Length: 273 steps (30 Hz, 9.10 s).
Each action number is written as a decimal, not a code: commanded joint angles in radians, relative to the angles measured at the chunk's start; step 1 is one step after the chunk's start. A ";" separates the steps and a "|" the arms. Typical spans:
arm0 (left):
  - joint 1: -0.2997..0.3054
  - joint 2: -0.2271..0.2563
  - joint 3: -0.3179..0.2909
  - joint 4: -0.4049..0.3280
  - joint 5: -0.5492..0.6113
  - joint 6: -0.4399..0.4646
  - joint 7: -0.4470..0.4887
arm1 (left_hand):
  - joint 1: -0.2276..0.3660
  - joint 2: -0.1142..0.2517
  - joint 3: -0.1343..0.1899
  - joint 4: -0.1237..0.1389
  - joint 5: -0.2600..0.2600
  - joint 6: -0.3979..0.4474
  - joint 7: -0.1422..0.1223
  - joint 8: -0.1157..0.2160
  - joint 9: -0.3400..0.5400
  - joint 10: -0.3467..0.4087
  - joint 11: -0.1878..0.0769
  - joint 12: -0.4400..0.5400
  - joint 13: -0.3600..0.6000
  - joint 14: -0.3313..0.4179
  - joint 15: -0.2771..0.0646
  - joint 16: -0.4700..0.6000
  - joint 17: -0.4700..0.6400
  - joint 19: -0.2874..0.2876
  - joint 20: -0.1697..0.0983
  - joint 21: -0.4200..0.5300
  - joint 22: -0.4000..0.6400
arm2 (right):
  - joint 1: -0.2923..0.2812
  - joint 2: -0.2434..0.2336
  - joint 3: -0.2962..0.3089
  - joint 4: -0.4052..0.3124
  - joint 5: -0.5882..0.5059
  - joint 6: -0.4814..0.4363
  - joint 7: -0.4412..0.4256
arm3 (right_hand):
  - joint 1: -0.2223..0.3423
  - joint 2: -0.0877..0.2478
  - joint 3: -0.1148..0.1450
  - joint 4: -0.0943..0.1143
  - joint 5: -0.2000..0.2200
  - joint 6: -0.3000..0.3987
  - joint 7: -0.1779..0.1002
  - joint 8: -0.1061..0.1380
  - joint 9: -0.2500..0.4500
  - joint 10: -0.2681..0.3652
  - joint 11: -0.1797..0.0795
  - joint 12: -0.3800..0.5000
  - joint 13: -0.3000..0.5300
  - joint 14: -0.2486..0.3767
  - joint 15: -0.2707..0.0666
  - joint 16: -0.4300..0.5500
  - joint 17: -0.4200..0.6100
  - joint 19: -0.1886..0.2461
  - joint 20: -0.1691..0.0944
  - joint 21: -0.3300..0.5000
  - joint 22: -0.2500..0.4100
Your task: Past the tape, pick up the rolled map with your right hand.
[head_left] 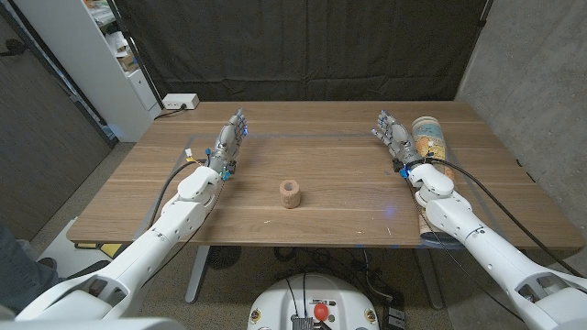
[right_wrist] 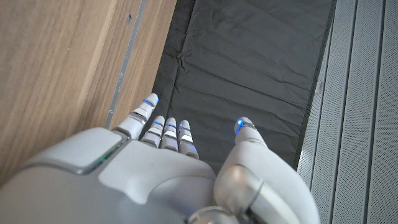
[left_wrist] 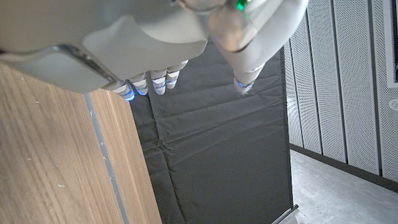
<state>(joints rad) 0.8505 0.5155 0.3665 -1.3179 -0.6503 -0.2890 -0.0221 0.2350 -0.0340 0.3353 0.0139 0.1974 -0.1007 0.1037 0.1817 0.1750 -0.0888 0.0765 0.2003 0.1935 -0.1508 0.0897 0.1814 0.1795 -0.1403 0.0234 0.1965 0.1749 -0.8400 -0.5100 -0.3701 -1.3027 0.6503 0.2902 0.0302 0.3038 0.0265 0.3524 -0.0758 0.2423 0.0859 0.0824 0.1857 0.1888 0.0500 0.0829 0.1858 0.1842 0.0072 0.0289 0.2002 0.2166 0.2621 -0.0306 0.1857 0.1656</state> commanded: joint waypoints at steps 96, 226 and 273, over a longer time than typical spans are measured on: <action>0.020 0.022 0.013 -0.053 0.024 0.032 0.024 | 0.009 0.021 0.003 -0.018 -0.004 0.000 -0.002 0.006 0.003 -0.005 -0.003 0.008 -0.001 -0.012 -0.002 0.007 0.003 -0.033 0.021 -0.002 0.005 | -0.026 -0.161 0.015 -0.159 -0.119 0.083 0.082 | 0.021 0.004 -0.006 -0.027 -0.008 0.031 -0.025 0.018 0.003 0.061 -0.005 0.023 0.006 0.056 -0.005 0.021 -0.002 0.058 0.003 0.019 0.004; -0.041 0.004 0.042 -0.007 0.036 0.042 -0.021 | 0.002 0.031 -0.005 -0.033 -0.006 0.007 -0.007 0.007 0.004 -0.003 -0.005 0.009 -0.002 -0.013 -0.002 0.006 0.004 -0.050 0.037 -0.001 0.007 | -0.363 -0.384 0.267 -0.554 -0.506 -0.158 -0.317 | 0.051 -0.040 -0.009 -0.067 0.022 0.072 -0.085 0.021 0.006 0.119 -0.002 0.016 0.012 0.108 0.009 0.011 -0.007 0.094 0.040 -0.001 0.004; -0.065 -0.008 0.038 0.059 0.017 0.014 -0.072 | -0.001 0.034 -0.007 -0.039 -0.007 0.009 -0.008 0.007 0.004 -0.006 -0.006 0.008 -0.002 -0.018 -0.003 0.005 0.004 -0.055 0.049 -0.001 0.007 | -0.429 -0.405 0.300 -0.738 -0.587 -0.495 -0.395 | 0.048 -0.058 -0.020 -0.064 0.018 0.062 -0.097 0.015 0.008 0.095 -0.002 0.009 0.015 0.099 0.073 0.007 -0.006 0.060 0.107 -0.004 0.005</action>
<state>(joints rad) 0.7857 0.5073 0.4075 -1.2625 -0.6298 -0.2664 -0.0864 0.2345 -0.0071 0.3280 -0.0208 0.1912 -0.0948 0.0980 0.1809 0.1745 -0.0886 0.0763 0.2003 0.1910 -0.1569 0.0890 0.1852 0.1788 -0.1723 0.0663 0.1964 0.1789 -1.2565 -0.9013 -0.0752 -1.9972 0.0828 -0.1261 -0.3515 0.3454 -0.0266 0.3367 -0.1406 0.2586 0.1481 -0.0128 0.2022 0.1930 0.1527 0.0818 0.1973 0.1953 0.1070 0.0934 0.2128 0.2095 0.3260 0.0700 0.1876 0.1651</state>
